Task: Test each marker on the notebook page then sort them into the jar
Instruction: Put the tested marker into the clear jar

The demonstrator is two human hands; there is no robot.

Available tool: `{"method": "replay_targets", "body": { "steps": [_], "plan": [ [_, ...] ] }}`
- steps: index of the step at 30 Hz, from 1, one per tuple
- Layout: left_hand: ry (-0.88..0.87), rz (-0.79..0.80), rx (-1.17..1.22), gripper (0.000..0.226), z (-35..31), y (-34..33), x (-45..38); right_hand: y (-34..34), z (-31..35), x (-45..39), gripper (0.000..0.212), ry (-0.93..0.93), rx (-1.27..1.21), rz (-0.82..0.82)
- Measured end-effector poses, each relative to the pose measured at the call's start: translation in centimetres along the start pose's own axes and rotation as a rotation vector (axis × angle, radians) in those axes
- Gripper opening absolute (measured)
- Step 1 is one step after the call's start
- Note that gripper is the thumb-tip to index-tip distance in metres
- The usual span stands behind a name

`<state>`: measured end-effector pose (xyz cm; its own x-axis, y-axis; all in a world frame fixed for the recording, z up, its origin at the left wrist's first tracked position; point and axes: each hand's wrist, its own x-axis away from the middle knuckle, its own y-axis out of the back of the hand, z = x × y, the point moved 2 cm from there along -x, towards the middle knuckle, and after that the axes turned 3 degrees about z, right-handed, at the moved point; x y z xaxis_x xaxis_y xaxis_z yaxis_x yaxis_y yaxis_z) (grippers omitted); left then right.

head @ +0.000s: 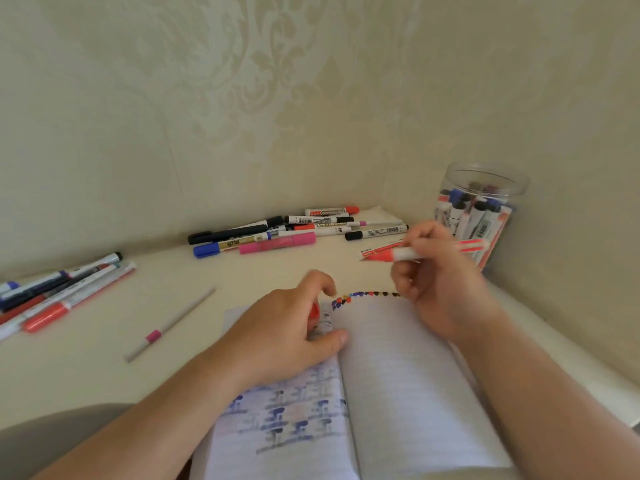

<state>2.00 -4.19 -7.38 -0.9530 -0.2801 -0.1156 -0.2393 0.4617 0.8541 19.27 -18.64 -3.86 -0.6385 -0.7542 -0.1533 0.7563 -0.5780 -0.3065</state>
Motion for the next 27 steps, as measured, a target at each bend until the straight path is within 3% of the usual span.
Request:
{"method": "replay_targets", "body": {
  "steps": [2, 6, 8, 27],
  "plan": [
    [-0.035, 0.046, -0.140, 0.036, -0.5, -0.2, 0.0, 1.3, 0.4, -0.5, 0.013, -0.024, 0.009, -0.073],
    [-0.036, 0.129, -0.251, 0.043, -0.9, -0.3, -0.6, 0.8, -0.7, 0.1, 0.017, -0.028, 0.437, -0.038],
    [-0.030, 0.172, -0.274, 0.045, -1.0, -0.1, -1.1, 0.2, -1.1, 0.2, 0.020, -0.022, 0.531, -0.033],
    [0.019, 0.067, -0.285, 0.042, -0.6, -0.8, -1.4, -0.6, -2.9, -0.5, 0.020, -0.117, 0.858, -0.167]
  ]
}}
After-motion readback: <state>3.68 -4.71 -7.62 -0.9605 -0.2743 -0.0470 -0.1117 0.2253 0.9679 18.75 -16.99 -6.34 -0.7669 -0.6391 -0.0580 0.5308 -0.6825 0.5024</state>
